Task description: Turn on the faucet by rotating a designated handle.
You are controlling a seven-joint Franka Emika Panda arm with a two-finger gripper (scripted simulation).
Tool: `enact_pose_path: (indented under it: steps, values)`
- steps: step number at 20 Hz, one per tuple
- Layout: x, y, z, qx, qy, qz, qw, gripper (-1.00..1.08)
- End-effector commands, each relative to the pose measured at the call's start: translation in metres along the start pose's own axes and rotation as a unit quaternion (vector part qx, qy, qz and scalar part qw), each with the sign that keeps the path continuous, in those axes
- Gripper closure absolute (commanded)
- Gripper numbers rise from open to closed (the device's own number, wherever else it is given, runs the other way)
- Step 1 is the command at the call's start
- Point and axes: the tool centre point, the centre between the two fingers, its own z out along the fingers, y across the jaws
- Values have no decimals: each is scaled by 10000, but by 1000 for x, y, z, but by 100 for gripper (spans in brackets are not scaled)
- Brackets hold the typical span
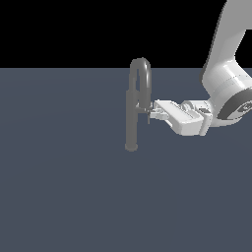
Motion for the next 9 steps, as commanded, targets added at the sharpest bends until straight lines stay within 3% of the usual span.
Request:
enact_pose_path:
  steps: [1, 9]
  values:
    - [22, -22, 3, 159, 155, 1, 9998, 108]
    - [45, -37, 1, 252, 229, 104, 9994, 108]
